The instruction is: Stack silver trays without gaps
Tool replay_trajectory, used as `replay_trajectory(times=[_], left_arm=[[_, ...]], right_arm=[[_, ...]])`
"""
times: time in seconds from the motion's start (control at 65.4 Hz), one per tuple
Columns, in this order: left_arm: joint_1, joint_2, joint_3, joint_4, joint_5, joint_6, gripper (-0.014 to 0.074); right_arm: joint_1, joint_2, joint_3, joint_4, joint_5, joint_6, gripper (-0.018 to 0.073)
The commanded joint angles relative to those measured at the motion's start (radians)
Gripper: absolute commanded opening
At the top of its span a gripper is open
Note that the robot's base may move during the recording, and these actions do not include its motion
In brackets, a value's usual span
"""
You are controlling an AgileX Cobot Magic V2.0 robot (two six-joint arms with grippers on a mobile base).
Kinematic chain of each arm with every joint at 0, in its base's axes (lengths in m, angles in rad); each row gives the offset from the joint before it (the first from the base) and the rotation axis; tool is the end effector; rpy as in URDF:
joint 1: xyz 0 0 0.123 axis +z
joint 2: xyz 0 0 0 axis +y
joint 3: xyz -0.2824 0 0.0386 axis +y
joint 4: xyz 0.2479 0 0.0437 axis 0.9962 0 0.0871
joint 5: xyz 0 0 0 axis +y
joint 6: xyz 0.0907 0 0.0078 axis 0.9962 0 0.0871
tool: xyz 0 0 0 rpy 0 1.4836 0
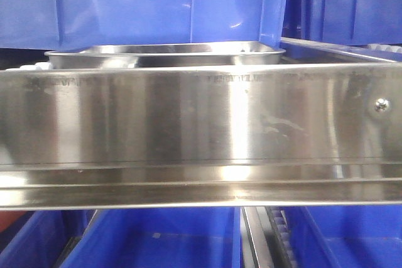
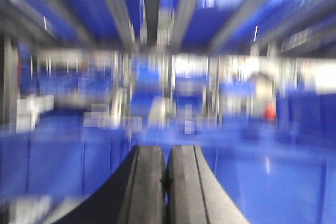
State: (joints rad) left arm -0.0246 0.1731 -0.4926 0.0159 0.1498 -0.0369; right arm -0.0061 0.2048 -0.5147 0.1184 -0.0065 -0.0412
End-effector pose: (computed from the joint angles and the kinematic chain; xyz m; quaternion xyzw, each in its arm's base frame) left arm 0.0382 -0.0007 0.3520 0.0001 0.6107 -0.0174 0.7917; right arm 0.0379 -0.0003 0.3711 0.0233 0.5506 0.0294 0.8340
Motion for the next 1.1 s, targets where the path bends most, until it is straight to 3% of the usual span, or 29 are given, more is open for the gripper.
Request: replay_trajectory(times=[0.0,0.26,0.367,0.657,0.917,0.993,1.039,1.085], left_arm=[[0.003,0.095,-0.086,0.008,0.159,0.001,-0.0006],[0.003,0.425,-0.281,0.087,0.503,0.001,-0.0006],[0.003,0.551,-0.312,0.089,0.575,0.001,-0.0006],[0.003,0.741,-0.315,0.087,0.526,0.001,-0.0006],[0.003,0.824,-0.315,0.08,0.379,0.001,-0.0006],[0.003,0.848,-0.322,0.024,0.375,-0.015,-0.0006],[0.001,0.871,-0.345,-0.026,0.407,-0.071,-0.0006],[-0.008,0.898,-0.382,-0.044,0.462,-0.074,-0.0007]], right_arm=[[-0.004,0.104,-0.087,0.001,0.127,-0.01,-0.0017],[-0.004,0.445,-0.35,0.001,0.598,-0.01,-0.0017],[-0.004,0.563,-0.414,0.001,0.712,-0.01,-0.0017],[-0.004,0.733,-0.423,0.001,0.705,-0.01,-0.0017],[-0.004,0.781,-0.424,0.001,0.625,-0.01,-0.0017],[-0.004,0.808,-0.442,0.001,0.676,0.009,-0.0016],[-0.004,0.835,-0.464,0.001,0.726,0.041,-0.0016],[0.003,0.861,-0.488,0.001,0.756,0.054,-0.0016]])
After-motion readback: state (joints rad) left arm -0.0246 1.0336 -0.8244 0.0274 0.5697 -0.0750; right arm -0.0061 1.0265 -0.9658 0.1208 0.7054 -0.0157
